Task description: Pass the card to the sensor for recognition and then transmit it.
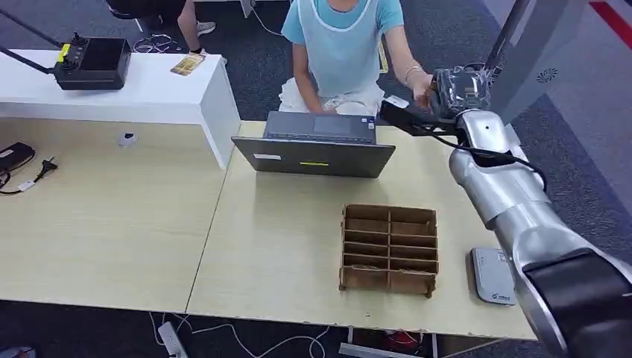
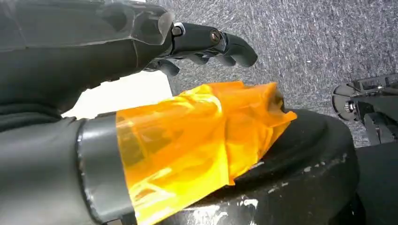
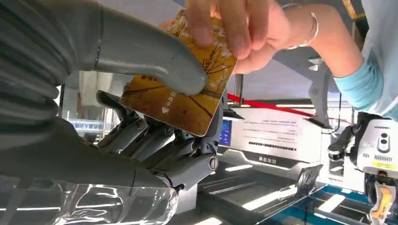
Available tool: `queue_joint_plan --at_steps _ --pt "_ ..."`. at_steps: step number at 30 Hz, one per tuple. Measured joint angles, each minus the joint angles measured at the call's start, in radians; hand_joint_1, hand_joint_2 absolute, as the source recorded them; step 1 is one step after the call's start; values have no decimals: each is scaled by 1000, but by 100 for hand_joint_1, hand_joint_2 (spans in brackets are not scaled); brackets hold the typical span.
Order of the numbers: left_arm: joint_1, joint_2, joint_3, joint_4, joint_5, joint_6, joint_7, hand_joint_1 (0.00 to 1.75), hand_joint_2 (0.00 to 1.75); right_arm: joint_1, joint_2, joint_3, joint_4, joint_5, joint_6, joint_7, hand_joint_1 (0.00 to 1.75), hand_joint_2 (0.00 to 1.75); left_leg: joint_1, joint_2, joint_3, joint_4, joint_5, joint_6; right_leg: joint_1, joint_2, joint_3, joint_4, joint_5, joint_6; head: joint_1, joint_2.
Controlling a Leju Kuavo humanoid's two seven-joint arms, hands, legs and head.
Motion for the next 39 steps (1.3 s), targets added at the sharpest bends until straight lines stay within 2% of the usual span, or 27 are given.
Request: queue_joint_plan --at_steps 15,16,17,18,32,39 --pt "0 0 0 0 0 0 0 0 0 6 0 -19 6 26 0 -1 175 175 0 0 0 0 0 0 0 0 0 0 0 0 0 0" --pt "0 0 0 0 0 0 0 0 0 6 0 -19 7 30 2 -1 134 175 0 0 0 0 0 0 0 0 0 0 0 0 0 0" --pt "0 0 0 0 0 0 0 0 0 6 0 -20 9 35 7 1 9 175 0 0 0 0 0 0 0 0 0 0 0 0 0 0" --pt "0 0 0 0 0 0 0 0 0 6 0 -20 11 43 18 3 0 175 0 0 0 0 0 0 0 0 0 0 0 0 0 0" --pt "1 0 0 0 0 0 3 0 0 14 -6 -71 19 26 16 10 0 175 0 0 0 0 0 0 0 0 0 0 0 0 0 0" --pt "4 0 0 0 0 3 3 0 0 44 -6 -163 -54 -123 -16 -39 0 175 0 0 0 0 0 0 0 0 0 0 0 0 0 0"
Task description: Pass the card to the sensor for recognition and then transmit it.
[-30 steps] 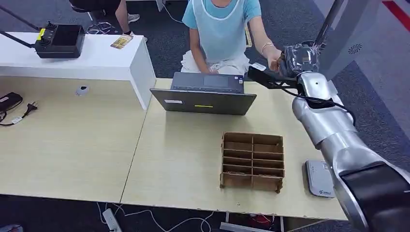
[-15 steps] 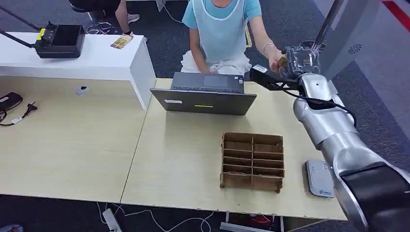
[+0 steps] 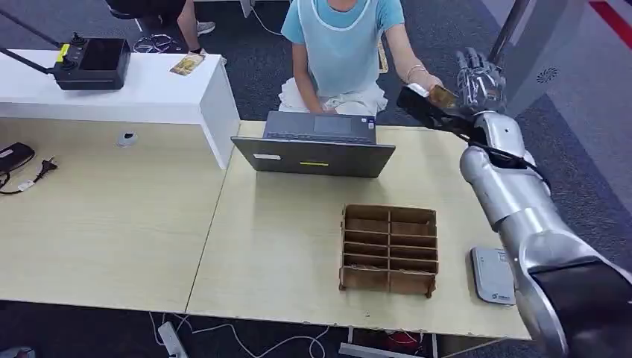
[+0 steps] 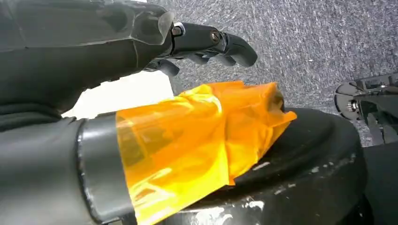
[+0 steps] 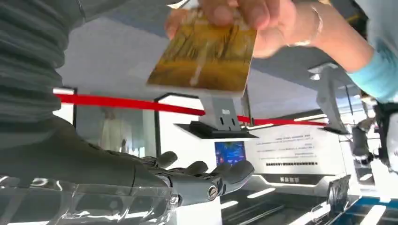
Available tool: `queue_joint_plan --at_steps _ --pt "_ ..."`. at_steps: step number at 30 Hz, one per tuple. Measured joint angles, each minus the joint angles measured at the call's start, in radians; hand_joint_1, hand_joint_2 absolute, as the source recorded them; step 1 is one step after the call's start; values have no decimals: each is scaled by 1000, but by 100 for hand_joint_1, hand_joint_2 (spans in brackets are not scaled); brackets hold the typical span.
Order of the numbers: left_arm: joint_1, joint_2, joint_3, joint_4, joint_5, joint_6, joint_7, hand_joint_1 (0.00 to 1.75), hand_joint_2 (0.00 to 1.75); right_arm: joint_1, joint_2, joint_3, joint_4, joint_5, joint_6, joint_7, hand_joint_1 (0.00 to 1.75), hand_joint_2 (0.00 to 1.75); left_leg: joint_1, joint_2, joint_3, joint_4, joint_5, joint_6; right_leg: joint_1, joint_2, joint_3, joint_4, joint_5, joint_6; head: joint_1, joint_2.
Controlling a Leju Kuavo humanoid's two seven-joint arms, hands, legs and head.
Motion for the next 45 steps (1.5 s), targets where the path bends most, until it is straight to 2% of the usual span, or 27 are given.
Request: queue_joint_plan --at_steps 3,9,14,18,19,20,21,25,29,40,45 --pt "1 0 0 0 0 2 0 0 0 20 -2 -51 -72 -69 -2 -23 0 175 0 0 0 0 0 0 0 0 0 0 0 0 0 0" --pt "6 -1 3 0 0 10 -5 0 0 87 -4 -172 -258 -322 -4 -105 0 175 0 0 0 0 0 0 0 0 0 0 0 0 0 0" --pt "8 -1 10 0 0 20 -1 0 0 186 -6 -282 -451 -666 133 -142 0 175 0 0 0 0 0 0 0 -1 0 -1 0 0 0 0" --pt "9 -2 17 0 0 23 -4 0 0 284 -18 -363 -603 -938 244 -207 0 175 0 -1 0 0 0 0 0 -2 0 -1 0 0 0 0" --pt "9 -3 20 0 0 23 -4 0 0 315 -22 -380 -645 -1000 271 -225 0 0 0 -1 0 0 -1 0 0 -2 0 -1 0 0 0 0" --pt "10 -4 23 0 0 26 -4 0 0 351 -25 -395 -686 -1055 295 -242 0 0 0 -1 0 0 -1 1 0 -2 0 -1 0 0 0 0" --pt "10 -5 25 0 0 27 -4 0 0 389 -26 -408 -722 -1094 311 -256 0 175 0 -1 0 0 -1 1 0 -1 0 -1 0 0 0 0" --pt "11 -8 36 0 0 39 -1 0 0 547 -27 -459 -880 -1230 364 -299 0 175 0 -1 -1 0 -2 1 0 -2 0 -1 -1 1 0 0" --pt "12 -10 45 0 0 45 -1 0 0 689 -27 -492 -1005 -1274 387 -319 0 175 0 0 -1 0 -2 1 0 -1 -1 -1 -1 0 0 0" --pt "12 -11 55 0 0 49 -1 0 0 777 -27 -525 -1112 -1280 394 -322 0 175 0 0 0 0 -2 1 0 0 0 -1 -1 0 0 0" --pt "13 -17 66 0 0 62 -1 0 0 905 -27 -529 -1195 -1263 416 -392 0 175 0 -1 -1 0 -3 1 0 -2 0 -1 -2 0 0 0"
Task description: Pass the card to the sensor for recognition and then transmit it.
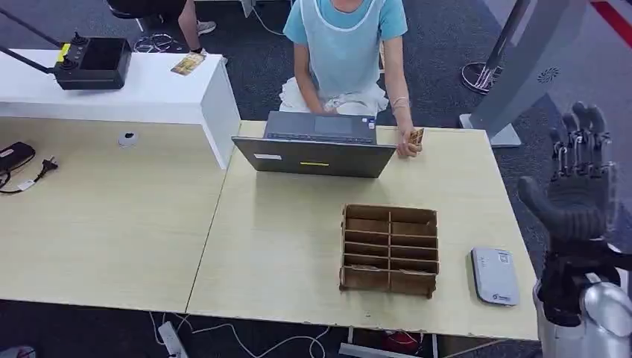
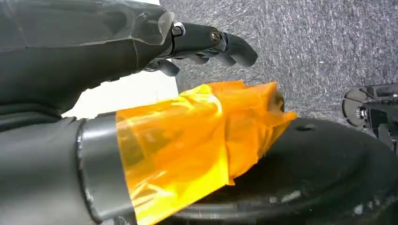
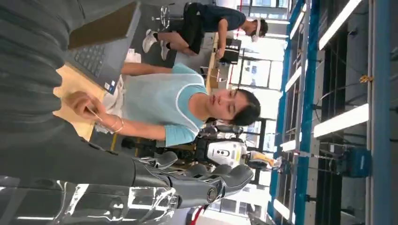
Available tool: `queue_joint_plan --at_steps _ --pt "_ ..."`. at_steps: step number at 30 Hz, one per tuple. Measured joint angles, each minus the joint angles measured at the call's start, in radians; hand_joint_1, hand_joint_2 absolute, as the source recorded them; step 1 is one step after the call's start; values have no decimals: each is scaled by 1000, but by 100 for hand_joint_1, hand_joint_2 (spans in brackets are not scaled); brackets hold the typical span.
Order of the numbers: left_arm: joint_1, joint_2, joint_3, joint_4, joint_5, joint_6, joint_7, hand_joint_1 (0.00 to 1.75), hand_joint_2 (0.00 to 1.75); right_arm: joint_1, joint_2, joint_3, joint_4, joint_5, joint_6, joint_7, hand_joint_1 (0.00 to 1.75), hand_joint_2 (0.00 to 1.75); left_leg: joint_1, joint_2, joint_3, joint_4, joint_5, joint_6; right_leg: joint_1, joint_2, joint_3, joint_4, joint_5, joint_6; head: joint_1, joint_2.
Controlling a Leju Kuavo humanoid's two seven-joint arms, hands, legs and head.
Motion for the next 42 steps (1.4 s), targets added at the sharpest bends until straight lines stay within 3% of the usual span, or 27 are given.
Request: queue_joint_plan --at_steps 3,8,11,14,17,20,23,26,32,38,42 --pt "0 -5 11 0 0 11 0 0 0 97 3 0 -62 84 -18 -47 0 175 0 0 0 0 -2 0 0 0 0 0 -2 1 0 0" --pt "0 -11 26 0 0 23 -2 0 0 245 9 13 -144 334 -126 -104 0 175 0 0 0 0 -3 0 0 0 0 0 -3 0 0 0" --pt "5 -14 -30 0 8 -49 -22 0 0 289 15 58 -167 467 -164 -113 0 175 0 1 -1 -1 -4 -2 0 3 0 0 -3 0 0 0" --pt "-12 -9 -203 0 89 -97 0 0 0 275 27 158 -154 611 -226 -85 0 175 0 0 1 -1 -3 -1 -1 2 1 0 -4 0 -1 0" --pt "-16 -17 -290 3 112 -123 8 0 0 273 32 237 -145 687 -310 -63 0 175 0 -1 1 -1 -1 0 0 -2 3 1 -3 -1 0 0" --pt "-16 -16 -335 3 101 -128 14 0 0 273 30 308 -135 870 -405 -24 0 175 0 -1 2 -1 -1 0 0 -1 2 1 -3 0 0 0" --pt "-17 -16 -364 3 101 -128 20 0 0 265 13 390 -110 1053 -464 39 0 175 0 -1 1 -1 -2 0 0 -1 2 1 -3 0 0 0" --pt "-18 -16 -379 3 101 -128 26 0 0 257 -3 452 -77 1141 -500 102 0 175 0 -1 1 -1 -2 0 0 -1 2 1 -3 0 0 0" --pt "-18 -16 -390 3 101 -129 30 0 0 250 -23 517 -24 1194 -531 146 0 175 0 -1 1 -1 -2 0 0 -1 2 1 -3 0 0 0" --pt "-19 -16 -396 3 101 -129 43 0 0 235 -50 560 21 1300 -561 231 0 175 0 -1 1 -1 -2 0 0 -1 2 1 -3 0 0 0" --pt "-19 -16 -398 3 101 -129 48 0 0 227 -64 576 39 1313 -559 244 0 175 0 -1 1 -1 -2 0 0 -1 2 1 -3 0 0 0"
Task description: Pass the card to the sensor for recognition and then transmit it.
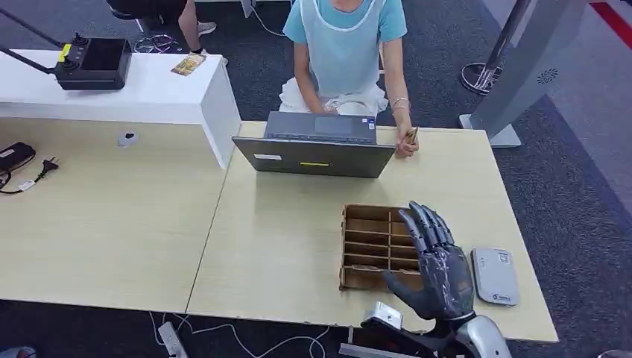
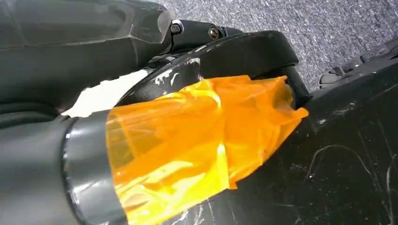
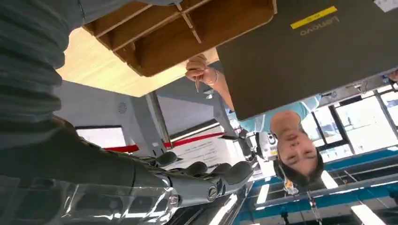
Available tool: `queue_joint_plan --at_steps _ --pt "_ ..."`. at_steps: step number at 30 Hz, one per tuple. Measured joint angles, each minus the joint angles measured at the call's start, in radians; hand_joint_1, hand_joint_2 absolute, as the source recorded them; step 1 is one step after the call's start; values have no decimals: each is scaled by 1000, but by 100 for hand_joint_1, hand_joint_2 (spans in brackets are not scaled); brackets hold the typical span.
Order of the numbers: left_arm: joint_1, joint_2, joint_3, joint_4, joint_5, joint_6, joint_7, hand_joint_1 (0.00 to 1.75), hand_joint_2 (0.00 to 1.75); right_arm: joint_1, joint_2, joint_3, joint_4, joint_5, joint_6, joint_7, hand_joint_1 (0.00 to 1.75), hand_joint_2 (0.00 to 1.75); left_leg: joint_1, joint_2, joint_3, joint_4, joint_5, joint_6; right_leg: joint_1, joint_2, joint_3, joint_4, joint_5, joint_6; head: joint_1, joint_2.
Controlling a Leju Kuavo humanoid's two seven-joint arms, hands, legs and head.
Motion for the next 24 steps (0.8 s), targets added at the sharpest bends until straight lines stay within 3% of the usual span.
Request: queue_joint_plan --at_steps 8,15,24 --pt "-2 0 -6 0 0 0 7 0 0 -33 -29 35 47 34 52 52 0 175 0 0 0 0 0 0 0 0 0 0 0 0 0 0" --pt "-4 -1 -6 0 0 0 22 0 0 -53 -70 56 82 40 177 143 0 175 0 0 0 0 0 0 0 0 0 0 0 0 0 0" --pt "-4 -2 -6 0 0 0 26 0 0 -71 -98 58 121 72 235 207 0 175 0 0 0 0 0 0 0 0 0 0 0 0 0 0"
